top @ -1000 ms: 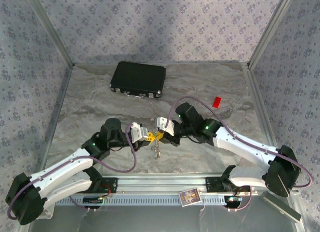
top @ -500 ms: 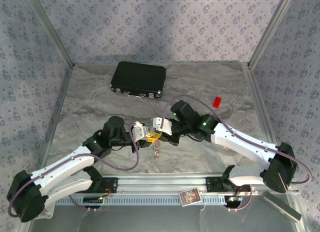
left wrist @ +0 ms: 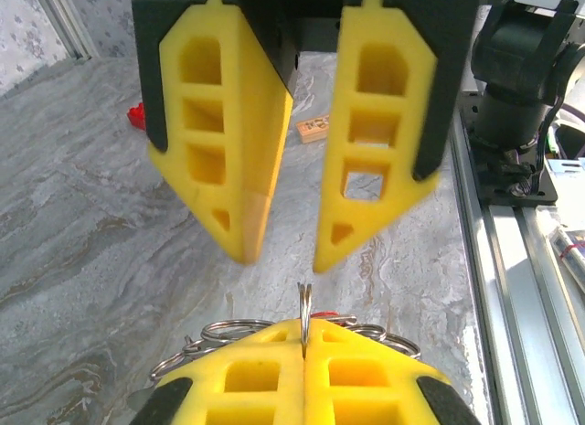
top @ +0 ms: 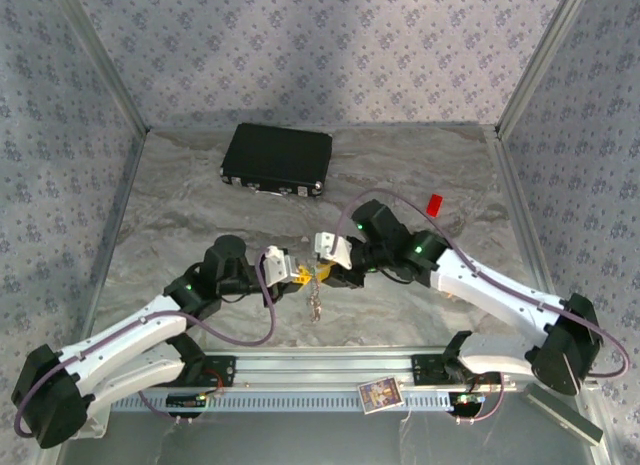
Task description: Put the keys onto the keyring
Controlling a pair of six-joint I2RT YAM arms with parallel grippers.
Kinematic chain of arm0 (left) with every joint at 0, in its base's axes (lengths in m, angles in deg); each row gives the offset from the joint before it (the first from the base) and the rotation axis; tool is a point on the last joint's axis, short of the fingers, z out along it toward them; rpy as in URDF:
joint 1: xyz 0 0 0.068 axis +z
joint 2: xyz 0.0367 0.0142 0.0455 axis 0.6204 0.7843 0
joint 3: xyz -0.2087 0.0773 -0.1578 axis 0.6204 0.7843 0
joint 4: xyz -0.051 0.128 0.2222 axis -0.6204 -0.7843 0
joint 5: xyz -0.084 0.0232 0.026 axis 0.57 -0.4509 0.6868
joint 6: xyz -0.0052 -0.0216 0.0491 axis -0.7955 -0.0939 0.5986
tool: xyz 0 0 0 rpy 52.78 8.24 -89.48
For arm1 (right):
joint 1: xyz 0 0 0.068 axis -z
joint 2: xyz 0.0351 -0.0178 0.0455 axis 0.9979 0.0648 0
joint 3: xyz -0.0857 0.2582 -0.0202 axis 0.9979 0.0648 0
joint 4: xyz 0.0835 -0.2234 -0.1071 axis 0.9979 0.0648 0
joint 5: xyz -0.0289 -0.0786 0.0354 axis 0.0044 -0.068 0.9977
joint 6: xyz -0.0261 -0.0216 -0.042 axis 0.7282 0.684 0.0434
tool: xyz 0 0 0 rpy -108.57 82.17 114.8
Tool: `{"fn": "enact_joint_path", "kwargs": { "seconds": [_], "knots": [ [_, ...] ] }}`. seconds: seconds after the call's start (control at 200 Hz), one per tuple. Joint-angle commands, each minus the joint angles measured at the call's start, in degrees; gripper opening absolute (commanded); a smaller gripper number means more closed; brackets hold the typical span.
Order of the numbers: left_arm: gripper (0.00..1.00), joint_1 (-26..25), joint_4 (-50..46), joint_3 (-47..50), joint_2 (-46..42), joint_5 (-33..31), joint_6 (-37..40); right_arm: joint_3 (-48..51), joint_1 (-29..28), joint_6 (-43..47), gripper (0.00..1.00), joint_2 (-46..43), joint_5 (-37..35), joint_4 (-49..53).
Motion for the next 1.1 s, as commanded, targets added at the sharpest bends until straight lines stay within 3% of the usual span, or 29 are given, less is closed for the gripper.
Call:
{"fn": "enact_joint_path", "kwargs": {
  "seconds": [0.0, 0.36, 0.57, 0.71, 1.099],
  "knots": [
    [0.00, -0.3, 8.3, 1.9, -0.7, 1.6, -2.4, 4.2, 0.7, -5.9, 0.28, -2.1, 5.1, -9.9],
    [0.00, -0.3, 14.6, 3.3, 1.4, 2.7, -4.1, 8.5, 0.5, -8.7, 0.28, -1.2, 6.5, -16.4],
    [0.02, -0.3, 14.0, 2.7, 1.7, 3.1, -4.1, 7.9, 0.5, -8.1, 0.03, -1.0, 6.8, -15.9],
    [0.21, -0.3, 9.8, 1.8, 0.5, 1.6, -2.7, 5.6, 0.5, -5.1, 0.00, -1.4, 5.5, -11.1],
    [0.22, -0.5, -3.7, -4.2, 1.1, 1.0, 2.6, -7.0, -2.4, 5.5, 0.00, 3.9, -2.1, 8.2]
  ]
}}
